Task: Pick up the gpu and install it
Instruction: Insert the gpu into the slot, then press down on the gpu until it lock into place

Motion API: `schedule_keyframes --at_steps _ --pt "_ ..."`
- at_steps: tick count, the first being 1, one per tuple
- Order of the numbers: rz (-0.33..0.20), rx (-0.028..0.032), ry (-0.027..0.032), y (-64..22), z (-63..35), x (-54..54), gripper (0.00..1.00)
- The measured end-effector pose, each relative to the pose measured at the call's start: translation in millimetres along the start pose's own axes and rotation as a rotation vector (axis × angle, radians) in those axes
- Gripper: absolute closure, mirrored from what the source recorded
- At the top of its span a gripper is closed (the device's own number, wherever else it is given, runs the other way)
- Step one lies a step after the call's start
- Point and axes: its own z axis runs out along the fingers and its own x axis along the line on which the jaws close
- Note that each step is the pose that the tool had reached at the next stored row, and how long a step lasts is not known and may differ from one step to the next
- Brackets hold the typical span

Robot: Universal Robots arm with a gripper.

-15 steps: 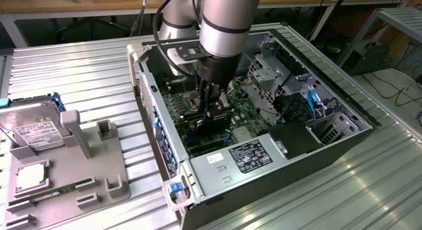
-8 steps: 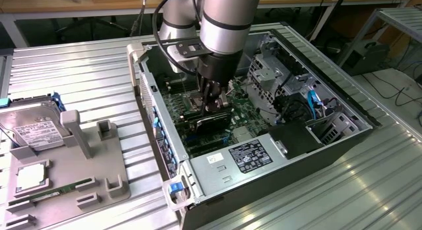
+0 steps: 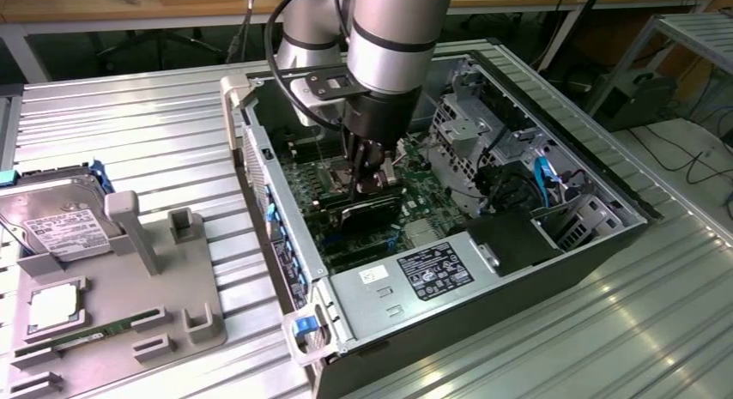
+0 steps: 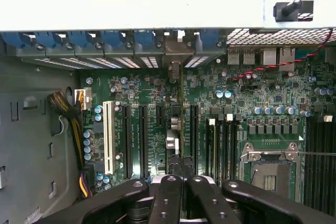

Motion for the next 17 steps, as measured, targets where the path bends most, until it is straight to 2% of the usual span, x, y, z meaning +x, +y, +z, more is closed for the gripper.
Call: schedule_keyframes --at_steps 5,10,13,17 --pt "0.0 -0.0001 0.0002 1.4 -0.1 0.0 0.89" --pt "0.0 0.0048 0.0001 17.6 0.2 0.2 0.89" --pt "0.0 0.0133 -0.0002 28.3 0.9 0.3 0.89" --pt "-0.005 0.0126 0.0 34.7 2.8 0.3 0.89"
